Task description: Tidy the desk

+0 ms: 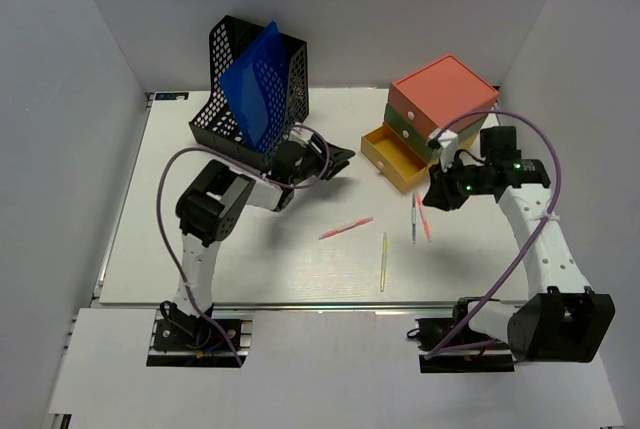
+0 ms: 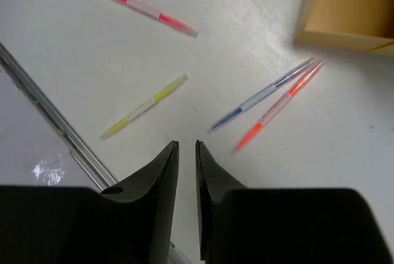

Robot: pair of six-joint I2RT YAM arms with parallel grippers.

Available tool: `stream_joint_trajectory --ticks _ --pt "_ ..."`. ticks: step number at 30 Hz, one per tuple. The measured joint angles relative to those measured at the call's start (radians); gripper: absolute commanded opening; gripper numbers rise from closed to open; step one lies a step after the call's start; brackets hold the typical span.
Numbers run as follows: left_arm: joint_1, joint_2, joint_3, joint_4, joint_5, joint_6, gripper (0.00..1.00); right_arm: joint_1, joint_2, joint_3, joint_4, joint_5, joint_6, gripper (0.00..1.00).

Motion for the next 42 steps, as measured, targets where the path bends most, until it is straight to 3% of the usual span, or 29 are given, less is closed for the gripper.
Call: stream_joint_trajectory --ticks 3,7,10,13,14,18,27,36,40,42 --pt "0.012 -0.097 -0.055 -0.046 0.017 0.068 0.45 0.048 0.001 -0.06 0.003 0.087 0.002 0.23" --pt "0.006 -0.223 -0.069 -0.159 0.05 0.2 0.25 0.111 0.034 -0.142 0.02 0.244 0.043 0.34" --pt "-0.005 -0.32 -0.081 -0.246 0.074 0.304 0.21 0.144 0.08 -0.18 0.048 0.353 0.084 0.38" --pt "-0.01 -0.431 -0.132 -0.342 0.081 0.394 0.26 0.167 0.119 -0.194 0.089 0.444 0.129 0.38" --pt "-0.009 -0.47 -0.152 -0.377 0.08 0.424 0.35 0.173 0.13 -0.195 0.103 0.467 0.139 0.38" --pt "-0.005 -0.63 -0.217 -0.534 0.051 0.534 0.49 0.195 0.193 -0.199 0.173 0.555 0.186 0.38" --pt "-0.003 -0.891 -0.354 -0.748 -0.029 0.655 0.52 0.207 0.368 -0.2 0.285 0.636 0.272 0.39" --pt "-0.003 -1.002 -0.433 -0.844 -0.075 0.665 0.54 0.208 0.451 -0.183 0.341 0.662 0.32 0.38" --pt "-0.005 -1.011 -0.439 -0.856 -0.083 0.666 0.54 0.21 0.455 -0.18 0.362 0.668 0.325 0.3" --pt "-0.005 -1.011 -0.442 -0.856 -0.085 0.667 0.54 0.211 0.455 -0.18 0.374 0.67 0.328 0.21"
